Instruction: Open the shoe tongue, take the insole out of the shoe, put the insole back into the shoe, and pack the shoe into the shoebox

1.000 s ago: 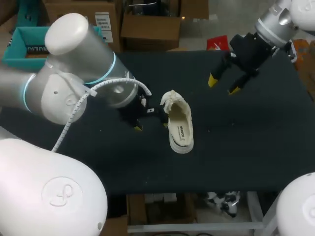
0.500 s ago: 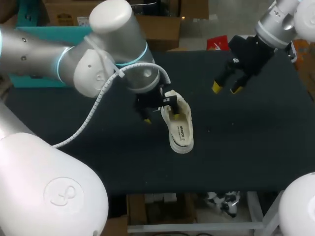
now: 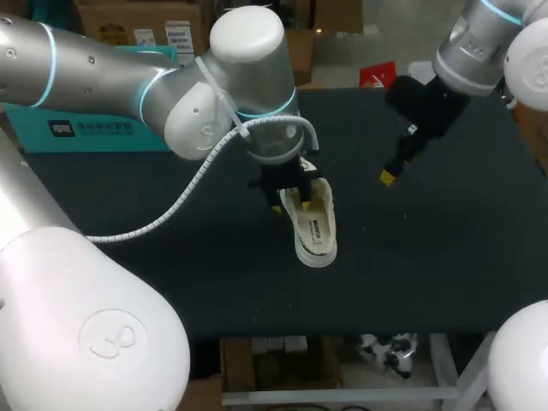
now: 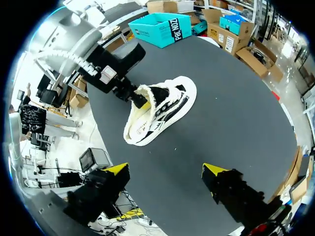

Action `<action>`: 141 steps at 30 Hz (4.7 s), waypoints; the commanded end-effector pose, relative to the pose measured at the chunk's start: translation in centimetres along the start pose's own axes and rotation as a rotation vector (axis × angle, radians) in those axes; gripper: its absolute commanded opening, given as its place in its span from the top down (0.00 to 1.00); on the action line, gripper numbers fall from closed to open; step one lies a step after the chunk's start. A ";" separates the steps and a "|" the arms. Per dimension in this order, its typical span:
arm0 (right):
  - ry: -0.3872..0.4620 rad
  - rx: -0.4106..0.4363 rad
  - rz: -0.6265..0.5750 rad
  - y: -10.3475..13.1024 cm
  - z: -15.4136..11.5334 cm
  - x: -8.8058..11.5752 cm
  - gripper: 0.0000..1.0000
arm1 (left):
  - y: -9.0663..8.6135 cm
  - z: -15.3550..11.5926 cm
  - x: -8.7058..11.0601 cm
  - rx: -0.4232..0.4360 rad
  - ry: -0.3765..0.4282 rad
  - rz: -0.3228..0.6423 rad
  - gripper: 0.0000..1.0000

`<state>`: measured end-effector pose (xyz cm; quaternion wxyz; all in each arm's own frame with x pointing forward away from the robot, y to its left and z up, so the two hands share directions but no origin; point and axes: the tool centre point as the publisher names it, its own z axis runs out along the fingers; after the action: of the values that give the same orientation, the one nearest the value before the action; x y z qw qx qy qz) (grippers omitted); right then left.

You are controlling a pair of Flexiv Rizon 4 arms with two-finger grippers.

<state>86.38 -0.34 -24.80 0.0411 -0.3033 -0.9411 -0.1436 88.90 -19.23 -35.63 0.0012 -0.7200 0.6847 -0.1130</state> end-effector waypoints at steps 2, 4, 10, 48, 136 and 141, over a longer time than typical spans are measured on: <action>-0.154 0.060 -0.263 -0.9 -0.4 1.1 0.00 | 0.1 0.0 0.4 0.019 -0.064 -0.003 1.00; -0.139 0.072 -0.279 -1.0 -0.5 1.0 0.00 | 0.1 -0.1 0.4 0.026 -0.068 -0.002 1.00; -0.139 0.072 -0.279 -1.0 -0.5 1.0 0.00 | 0.2 -0.8 -0.4 0.043 -0.045 0.015 1.00; -0.171 0.172 -0.622 -4.6 -3.5 -0.6 0.00 | -9.0 -22.3 -13.7 0.479 0.219 1.137 1.00; -0.171 0.172 -0.622 -4.6 -3.5 -0.6 0.00 | -39.5 -6.9 -45.6 0.098 0.193 1.109 0.00; -0.171 0.172 -0.622 -4.6 -3.5 -0.6 0.00 | -39.0 -10.2 -45.0 0.144 0.167 1.108 0.00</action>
<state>84.15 -5.31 -22.75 -0.0597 -0.0076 -0.9972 -0.0450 124.62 28.83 -29.02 0.0929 -0.2492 0.9442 -0.1942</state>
